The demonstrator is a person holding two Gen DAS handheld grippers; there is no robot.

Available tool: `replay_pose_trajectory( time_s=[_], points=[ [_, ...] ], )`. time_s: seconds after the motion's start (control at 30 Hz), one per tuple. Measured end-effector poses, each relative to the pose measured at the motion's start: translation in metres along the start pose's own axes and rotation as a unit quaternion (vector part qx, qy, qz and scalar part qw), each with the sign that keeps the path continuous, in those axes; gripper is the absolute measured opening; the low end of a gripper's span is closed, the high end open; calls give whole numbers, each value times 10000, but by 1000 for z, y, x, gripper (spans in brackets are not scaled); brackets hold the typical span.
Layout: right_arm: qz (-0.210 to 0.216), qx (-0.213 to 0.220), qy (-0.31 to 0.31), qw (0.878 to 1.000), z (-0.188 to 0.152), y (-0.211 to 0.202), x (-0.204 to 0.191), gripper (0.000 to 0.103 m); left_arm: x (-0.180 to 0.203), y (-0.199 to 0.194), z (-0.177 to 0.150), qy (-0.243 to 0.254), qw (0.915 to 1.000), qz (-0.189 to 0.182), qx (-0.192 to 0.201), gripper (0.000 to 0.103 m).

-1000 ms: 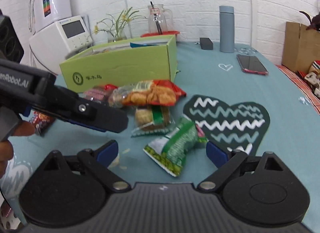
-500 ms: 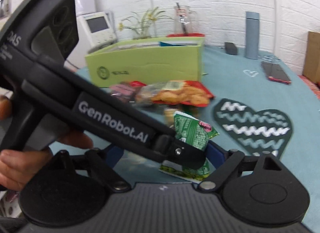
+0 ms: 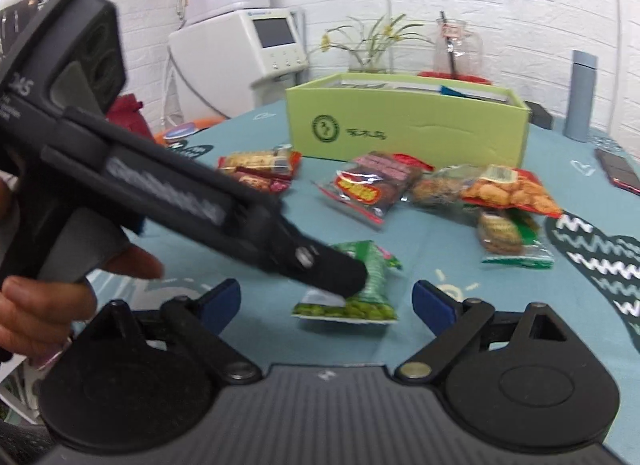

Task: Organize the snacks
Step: 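Grasp the green-and-white packet on the table with the left tool, then carry the green packet into the box and open the left tool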

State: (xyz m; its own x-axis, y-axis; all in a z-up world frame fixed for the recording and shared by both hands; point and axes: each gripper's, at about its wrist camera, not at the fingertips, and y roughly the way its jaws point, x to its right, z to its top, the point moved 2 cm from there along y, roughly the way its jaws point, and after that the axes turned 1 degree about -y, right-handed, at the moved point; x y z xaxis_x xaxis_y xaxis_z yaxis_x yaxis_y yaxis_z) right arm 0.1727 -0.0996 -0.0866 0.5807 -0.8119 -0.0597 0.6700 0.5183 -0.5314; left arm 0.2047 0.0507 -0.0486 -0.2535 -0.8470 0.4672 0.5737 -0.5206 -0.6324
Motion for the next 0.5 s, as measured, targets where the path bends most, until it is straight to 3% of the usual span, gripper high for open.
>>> replay_pose_trajectory(
  time_s=[0.13,0.2,0.23,0.27,0.37,0.5],
  points=[
    [11,-68,16,10000,1,7,2,91,4,21,2,-22,9997,-39,-259,52],
    [-12,-117,-14,9999,1,13,3,83,2,25,1,-35,9997,-56,-252,46],
    [-5,-198,-11,9998,-1,16,3,67,2,27,0,-28,9997,-33,-241,35],
    [-65,-138,-77,9999,-2,17,3,61,1,27,-1,-32,9997,-15,-241,21],
    [-120,-225,-172,9995,4,19,1,59,-4,25,1,-195,9995,-151,-216,16],
    [-50,9,-163,9999,24,13,11,59,7,15,23,-18,9999,-165,39,16]
  ],
)
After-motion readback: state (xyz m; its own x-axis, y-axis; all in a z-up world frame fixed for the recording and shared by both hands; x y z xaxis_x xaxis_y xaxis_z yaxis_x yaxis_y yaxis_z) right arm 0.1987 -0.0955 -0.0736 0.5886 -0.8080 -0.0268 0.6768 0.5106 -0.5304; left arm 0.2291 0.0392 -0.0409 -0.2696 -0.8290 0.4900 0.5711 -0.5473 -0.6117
